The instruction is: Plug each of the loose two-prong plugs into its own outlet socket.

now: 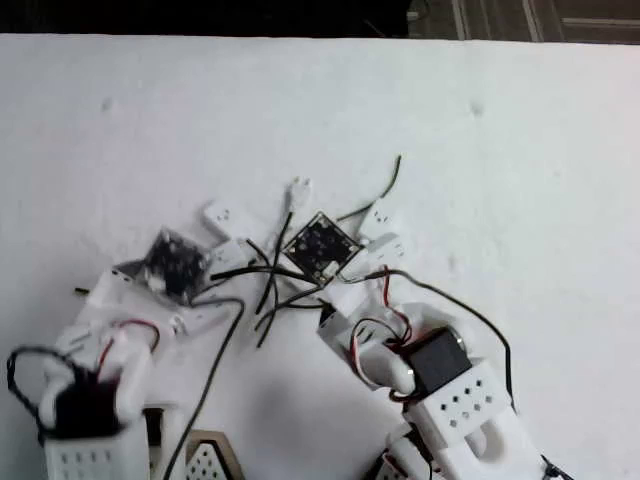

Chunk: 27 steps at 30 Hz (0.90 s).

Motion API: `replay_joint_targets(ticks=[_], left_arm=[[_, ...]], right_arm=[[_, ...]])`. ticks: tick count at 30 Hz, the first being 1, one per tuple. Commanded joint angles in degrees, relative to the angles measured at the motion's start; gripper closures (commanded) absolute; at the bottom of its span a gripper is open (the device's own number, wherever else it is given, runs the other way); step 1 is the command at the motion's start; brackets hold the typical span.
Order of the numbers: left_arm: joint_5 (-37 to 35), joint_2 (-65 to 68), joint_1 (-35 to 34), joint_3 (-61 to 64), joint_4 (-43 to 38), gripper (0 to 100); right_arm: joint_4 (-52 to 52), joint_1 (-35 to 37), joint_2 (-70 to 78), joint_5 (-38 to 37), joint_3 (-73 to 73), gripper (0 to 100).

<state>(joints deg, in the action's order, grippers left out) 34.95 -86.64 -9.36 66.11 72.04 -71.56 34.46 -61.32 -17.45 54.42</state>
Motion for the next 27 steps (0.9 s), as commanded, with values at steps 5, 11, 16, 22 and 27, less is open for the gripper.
replay_joint_targets(ticks=[5, 11, 16, 22, 27], left_arm=[[1.93, 12.53, -3.65, -2.02, -2.73, 97], [6.42, 12.62, -2.95, 2.81, -3.08, 87], [6.42, 12.70, -3.12, 2.81, -3.08, 88], [6.86, 12.79, -2.68, 3.34, -1.93, 87], [10.11, 20.00, 0.48, 2.99, 0.18, 84]], right_arm=[[2.51, -0.13, -0.48, 3.34, -0.35, 98.1], [2.95, -0.48, -0.92, 8.26, -0.44, 98.1], [5.23, -6.29, -0.92, 9.85, -0.35, 98.1], [9.19, -14.11, -0.92, 14.51, 0.00, 98.1], [9.36, -14.46, -0.92, 16.18, 0.00, 98.1]])
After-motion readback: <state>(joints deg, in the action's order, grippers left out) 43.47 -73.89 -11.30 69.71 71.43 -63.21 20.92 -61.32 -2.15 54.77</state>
